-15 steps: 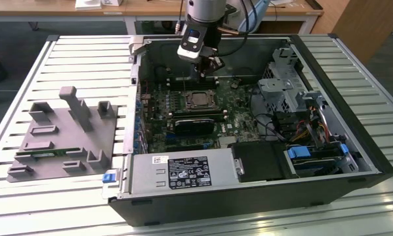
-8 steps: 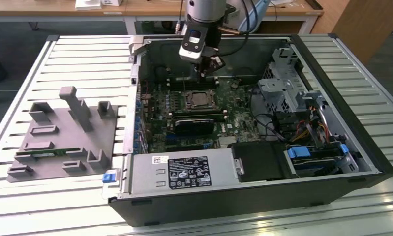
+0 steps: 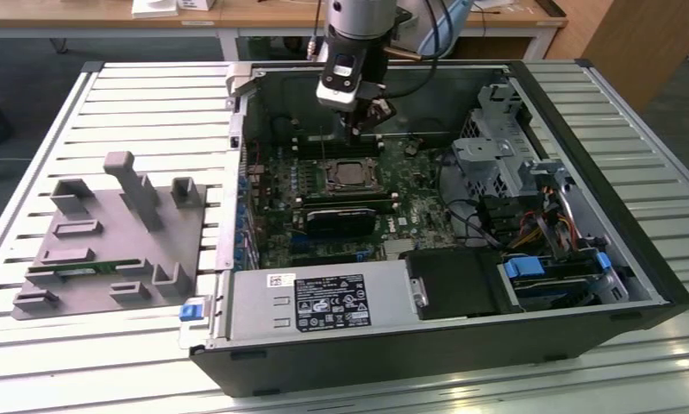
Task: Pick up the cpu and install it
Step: 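Install the first cpu locking lever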
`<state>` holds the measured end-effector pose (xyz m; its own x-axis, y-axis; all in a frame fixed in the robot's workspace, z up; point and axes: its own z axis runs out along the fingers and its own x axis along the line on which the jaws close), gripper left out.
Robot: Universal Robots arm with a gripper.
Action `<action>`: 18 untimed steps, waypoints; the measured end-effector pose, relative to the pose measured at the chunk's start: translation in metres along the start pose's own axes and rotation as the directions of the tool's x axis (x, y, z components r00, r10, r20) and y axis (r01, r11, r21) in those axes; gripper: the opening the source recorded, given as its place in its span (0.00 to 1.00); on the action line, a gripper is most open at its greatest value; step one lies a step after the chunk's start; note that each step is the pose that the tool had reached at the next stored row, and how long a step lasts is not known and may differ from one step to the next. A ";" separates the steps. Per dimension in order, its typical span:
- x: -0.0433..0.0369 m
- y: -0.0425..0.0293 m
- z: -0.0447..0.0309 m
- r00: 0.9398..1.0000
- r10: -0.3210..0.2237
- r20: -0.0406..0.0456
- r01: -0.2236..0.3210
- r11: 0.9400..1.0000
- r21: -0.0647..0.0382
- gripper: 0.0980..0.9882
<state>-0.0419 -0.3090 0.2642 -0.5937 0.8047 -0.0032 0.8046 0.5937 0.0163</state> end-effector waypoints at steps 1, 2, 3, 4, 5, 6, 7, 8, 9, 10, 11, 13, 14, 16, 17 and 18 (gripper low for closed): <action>0.0000 0.0000 0.0000 1.000 -0.007 0.000 0.007 1.000 0.000 0.01; 0.0000 0.0000 0.0000 1.000 -0.017 0.000 0.017 1.000 0.000 0.01; 0.0000 0.0000 0.0000 1.000 -0.030 -0.001 0.030 1.000 0.000 0.01; 0.0000 0.0000 0.0000 0.999 -0.045 -0.001 0.045 0.999 0.000 0.01; 0.0000 0.0000 0.0000 0.998 -0.060 -0.001 0.060 0.998 0.000 0.01; 0.0000 0.0000 0.0000 0.997 -0.076 -0.001 0.076 0.997 0.000 0.01; 0.0000 0.0000 0.0000 0.996 -0.092 -0.001 0.092 0.996 0.000 0.01; 0.0000 0.0000 0.0000 0.994 -0.108 -0.002 0.108 0.994 0.000 0.01; 0.0000 0.0000 0.0000 0.992 -0.122 -0.002 0.122 0.992 0.000 0.01; 0.0000 0.0000 0.0000 0.990 -0.138 -0.002 0.138 0.990 -0.001 0.01; 0.0000 0.0000 0.0000 0.988 -0.154 -0.002 0.154 0.988 -0.001 0.01; 0.0000 0.0000 0.0000 0.983 -0.186 -0.003 0.186 0.983 -0.001 0.01; 0.0000 0.0000 0.0000 0.980 -0.200 -0.003 0.200 0.980 -0.001 0.01; 0.0000 0.0000 0.0000 0.975 -0.222 -0.004 0.222 0.975 -0.001 0.01; 0.0000 0.0000 0.0000 0.972 -0.233 -0.004 0.233 0.972 -0.001 0.01; 0.0000 0.0000 0.0000 0.970 -0.244 -0.004 0.244 0.970 -0.001 0.01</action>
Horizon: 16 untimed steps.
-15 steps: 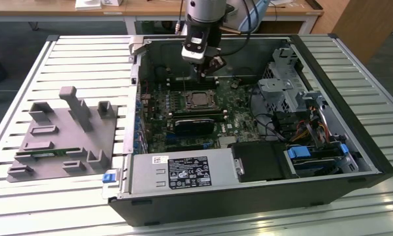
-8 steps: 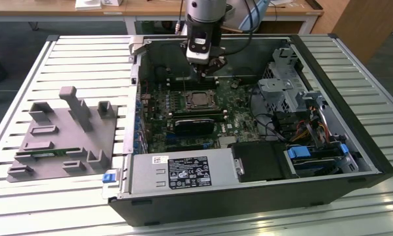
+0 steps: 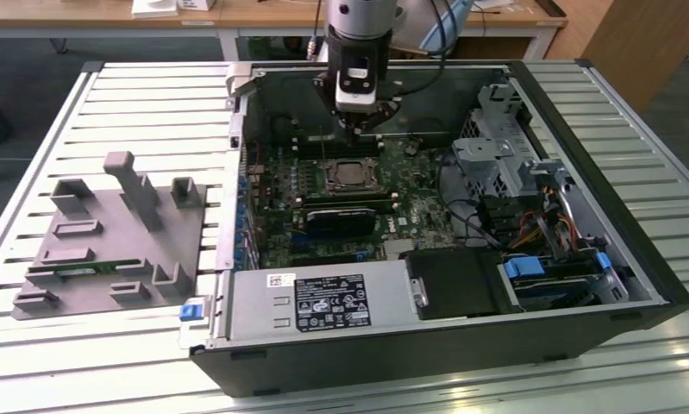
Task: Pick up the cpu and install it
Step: 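Install the first cpu locking lever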
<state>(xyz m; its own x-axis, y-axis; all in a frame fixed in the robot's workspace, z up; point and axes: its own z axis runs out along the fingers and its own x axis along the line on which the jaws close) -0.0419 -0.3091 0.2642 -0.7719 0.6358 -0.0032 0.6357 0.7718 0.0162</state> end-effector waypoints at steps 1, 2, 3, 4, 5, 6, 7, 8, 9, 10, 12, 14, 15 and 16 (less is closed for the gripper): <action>0.0000 0.0000 0.0000 1.000 -0.010 0.000 0.010 1.000 0.000 0.01; 0.0000 0.0000 0.0000 1.000 -0.020 0.000 0.020 1.000 0.000 0.01; 0.0000 0.0000 0.0000 1.000 -0.027 0.000 0.027 1.000 0.000 0.01; 0.0000 0.0000 0.0000 0.999 -0.036 -0.001 0.036 0.999 0.000 0.01; 0.0000 0.0000 0.0000 0.999 -0.046 -0.001 0.046 0.999 0.000 0.01; 0.0000 0.0000 0.0000 0.998 -0.056 -0.001 0.056 0.998 0.000 0.01; 0.0000 0.0000 0.0000 0.998 -0.065 -0.001 0.065 0.998 0.000 0.01; 0.0000 0.0000 0.0000 0.997 -0.074 -0.001 0.074 0.997 0.000 0.01; 0.0000 0.0000 0.0000 0.996 -0.084 -0.001 0.084 0.996 0.000 0.01; 0.0000 0.0000 0.0000 0.996 -0.093 -0.002 0.093 0.996 0.000 0.01; 0.0000 0.0000 0.0000 0.992 -0.126 -0.002 0.126 0.992 -0.001 0.01; 0.0000 0.0000 0.0000 0.987 -0.161 -0.003 0.161 0.987 -0.001 0.01; 0.0000 0.0000 0.0001 0.984 -0.179 -0.003 0.179 0.984 -0.001 0.01; 0.0000 0.0000 0.0001 0.980 -0.197 -0.003 0.197 0.980 -0.001 0.01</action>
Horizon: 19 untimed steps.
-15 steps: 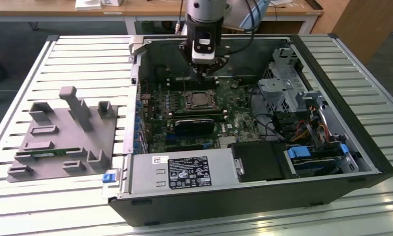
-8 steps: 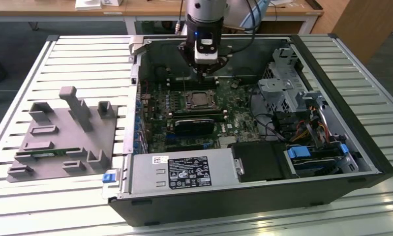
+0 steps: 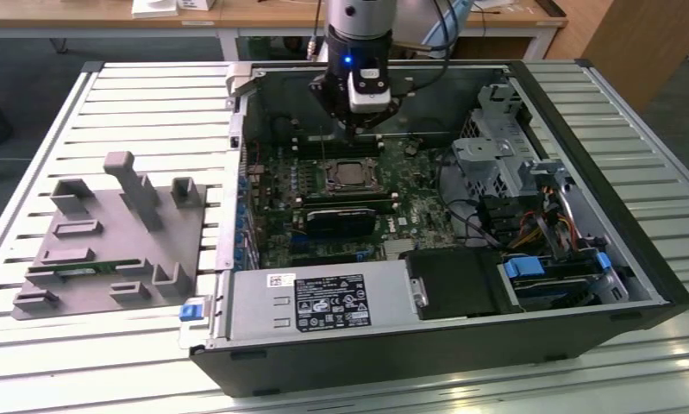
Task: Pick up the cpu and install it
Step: 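Install the first cpu locking lever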
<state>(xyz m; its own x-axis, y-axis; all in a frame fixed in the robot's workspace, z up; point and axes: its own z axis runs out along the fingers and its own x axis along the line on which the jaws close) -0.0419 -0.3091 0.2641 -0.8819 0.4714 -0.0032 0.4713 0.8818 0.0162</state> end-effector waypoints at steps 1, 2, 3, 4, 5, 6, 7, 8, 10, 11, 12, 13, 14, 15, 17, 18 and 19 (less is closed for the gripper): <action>0.0000 0.0000 0.0000 1.000 -0.019 0.000 0.019 1.000 0.000 0.01; 0.0000 0.0000 0.0001 0.999 -0.037 -0.001 0.037 0.999 0.000 0.01; 0.0000 0.0000 0.0003 0.999 -0.054 -0.001 0.054 0.999 0.000 0.01; 0.0000 0.0000 0.0004 0.997 -0.072 -0.001 0.072 0.997 0.000 0.01; 0.0000 0.0000 0.0005 0.996 -0.087 -0.001 0.087 0.996 0.000 0.01; 0.0000 0.0000 0.0005 0.995 -0.099 -0.002 0.099 0.995 0.000 0.01; 0.0000 0.0000 0.0007 0.994 -0.110 -0.002 0.110 0.994 0.000 0.01; 0.0000 0.0000 0.0007 0.993 -0.122 -0.002 0.122 0.993 0.000 0.01; 0.0000 0.0000 0.0010 0.988 -0.152 -0.003 0.152 0.988 0.000 0.01; 0.0000 0.0000 0.0010 0.986 -0.168 -0.003 0.168 0.986 0.000 0.01; 0.0000 0.0000 0.0011 0.983 -0.185 -0.003 0.185 0.983 0.000 0.01; 0.0000 0.0000 0.0011 0.979 -0.203 -0.004 0.203 0.979 0.000 0.01; 0.0000 0.0000 0.0011 0.975 -0.221 -0.004 0.221 0.975 0.000 0.01; 0.0000 0.0000 0.0012 0.971 -0.238 -0.004 0.238 0.971 0.000 0.01; 0.0000 0.0000 0.0012 0.962 -0.274 -0.005 0.274 0.962 -0.001 0.01; 0.0000 0.0000 0.0012 0.956 -0.292 -0.005 0.292 0.957 -0.001 0.01; 0.0000 0.0000 0.0013 0.951 -0.309 -0.005 0.309 0.951 -0.001 0.01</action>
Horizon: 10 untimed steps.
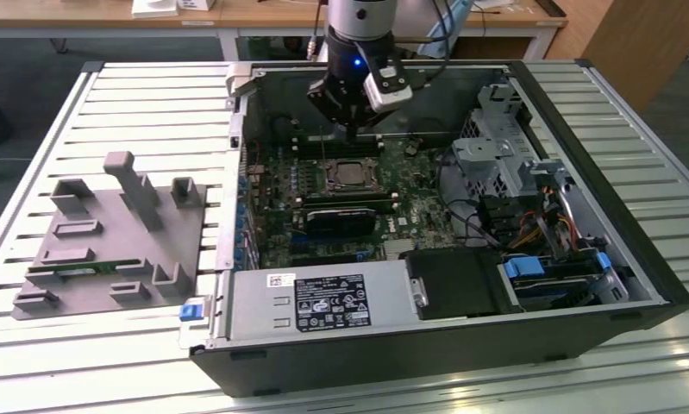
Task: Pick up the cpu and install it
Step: 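Install the first cpu locking lever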
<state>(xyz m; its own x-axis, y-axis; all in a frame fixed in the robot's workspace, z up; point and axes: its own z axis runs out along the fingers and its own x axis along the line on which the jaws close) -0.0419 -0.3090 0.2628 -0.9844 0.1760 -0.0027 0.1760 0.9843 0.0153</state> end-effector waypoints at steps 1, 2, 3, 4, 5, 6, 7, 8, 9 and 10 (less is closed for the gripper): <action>0.0000 0.0000 0.0001 1.000 -0.018 0.000 0.018 1.000 0.000 0.01; 0.0000 0.0000 0.0002 0.999 -0.036 -0.001 0.036 0.999 0.000 0.01; 0.0000 0.0000 0.0003 0.999 -0.054 -0.001 0.054 0.999 0.000 0.01; 0.0000 0.0000 0.0004 0.997 -0.072 -0.001 0.072 0.997 0.000 0.01; 0.0000 0.0000 0.0005 0.996 -0.090 -0.001 0.090 0.996 0.000 0.01; 0.0000 0.0000 0.0007 0.994 -0.109 -0.002 0.109 0.994 0.000 0.01; 0.0000 0.0000 0.0009 0.992 -0.127 -0.002 0.127 0.992 0.000 0.01; 0.0002 0.0000 0.0011 0.990 -0.142 -0.002 0.142 0.990 0.000 0.01; 0.0013 -0.0003 0.0014 0.989 -0.149 -0.002 0.149 0.989 0.000 0.01; 0.0040 -0.0008 0.0015 0.988 -0.152 -0.002 0.152 0.988 0.000 0.01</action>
<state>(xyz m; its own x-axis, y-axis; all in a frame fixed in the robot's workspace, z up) -0.0460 -0.3091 0.2613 -0.9997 0.0246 -0.0026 0.0246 0.9996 0.0148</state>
